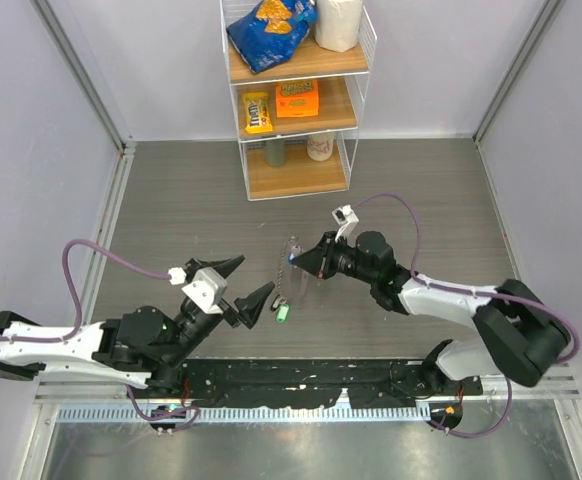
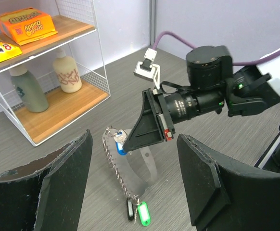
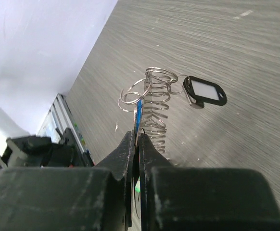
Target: Put the keys on the keyring
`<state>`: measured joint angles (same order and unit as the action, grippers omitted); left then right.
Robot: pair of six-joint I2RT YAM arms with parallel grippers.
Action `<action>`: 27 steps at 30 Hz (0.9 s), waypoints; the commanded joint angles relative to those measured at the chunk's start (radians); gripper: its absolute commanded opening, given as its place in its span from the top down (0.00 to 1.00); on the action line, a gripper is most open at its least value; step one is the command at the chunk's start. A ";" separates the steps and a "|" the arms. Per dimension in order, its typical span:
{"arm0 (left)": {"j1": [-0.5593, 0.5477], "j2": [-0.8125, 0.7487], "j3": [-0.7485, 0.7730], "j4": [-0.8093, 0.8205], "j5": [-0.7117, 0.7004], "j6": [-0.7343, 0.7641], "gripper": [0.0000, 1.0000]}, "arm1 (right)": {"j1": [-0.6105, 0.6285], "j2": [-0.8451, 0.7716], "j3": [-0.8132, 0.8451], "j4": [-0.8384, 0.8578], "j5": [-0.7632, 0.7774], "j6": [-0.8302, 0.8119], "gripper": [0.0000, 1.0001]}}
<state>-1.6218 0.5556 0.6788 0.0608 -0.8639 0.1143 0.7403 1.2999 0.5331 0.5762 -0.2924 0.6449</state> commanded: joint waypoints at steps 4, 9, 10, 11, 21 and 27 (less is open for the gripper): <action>-0.001 0.001 -0.008 0.040 -0.026 -0.027 0.24 | -0.071 0.179 -0.007 0.312 -0.042 0.222 0.94; -0.001 0.010 -0.015 0.042 -0.032 -0.024 0.24 | -0.108 0.275 -0.005 0.300 -0.010 0.225 0.88; -0.001 0.015 -0.016 0.042 -0.035 -0.024 0.24 | -0.119 0.291 -0.002 0.295 -0.005 0.231 0.82; -0.001 0.020 -0.016 0.042 -0.037 -0.027 0.23 | -0.124 0.315 -0.004 0.295 -0.005 0.234 0.79; -0.001 0.033 -0.015 0.031 -0.034 -0.034 0.23 | -0.170 0.290 -0.021 0.163 0.051 0.159 0.43; 0.000 0.020 -0.013 0.022 -0.043 -0.035 0.23 | -0.170 0.096 -0.018 -0.123 0.153 0.047 0.34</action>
<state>-1.6218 0.5880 0.6632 0.0559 -0.8791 0.1040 0.5716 1.5330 0.5098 0.6136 -0.2356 0.7933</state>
